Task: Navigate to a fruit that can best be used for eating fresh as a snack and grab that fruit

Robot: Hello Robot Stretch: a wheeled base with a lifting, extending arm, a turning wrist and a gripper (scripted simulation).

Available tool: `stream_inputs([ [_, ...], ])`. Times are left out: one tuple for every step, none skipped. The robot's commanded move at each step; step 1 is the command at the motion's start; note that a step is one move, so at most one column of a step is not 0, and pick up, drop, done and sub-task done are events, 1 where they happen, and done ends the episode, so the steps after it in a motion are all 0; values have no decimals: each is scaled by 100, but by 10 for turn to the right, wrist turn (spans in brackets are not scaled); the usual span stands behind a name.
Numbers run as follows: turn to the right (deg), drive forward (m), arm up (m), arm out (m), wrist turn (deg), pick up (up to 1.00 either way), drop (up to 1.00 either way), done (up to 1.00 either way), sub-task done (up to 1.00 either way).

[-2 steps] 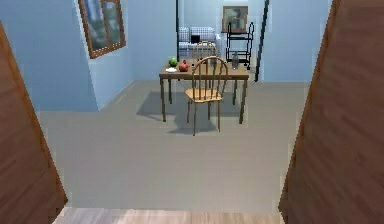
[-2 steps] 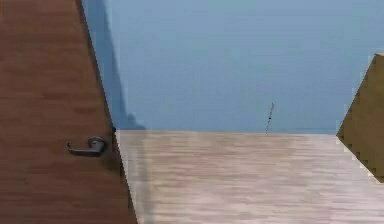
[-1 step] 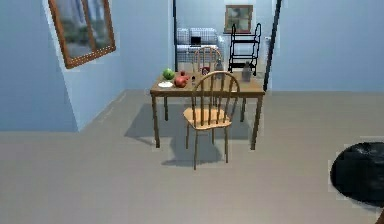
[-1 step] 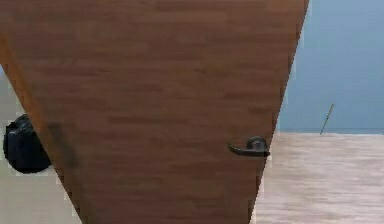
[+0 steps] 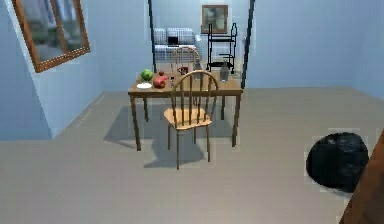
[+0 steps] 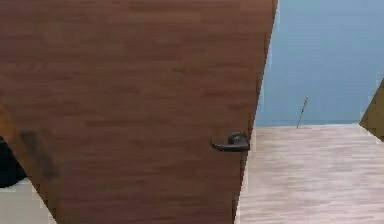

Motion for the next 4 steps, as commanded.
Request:
stream_inputs([
  [0,100,0,0,0,0,0,0,0],
  [-450,0,0,0,0,0,0,0,0],
  [-450,0,0,0,0,0,0,0,0],
  [-150,0,0,0,0,0,0,0,0],
])
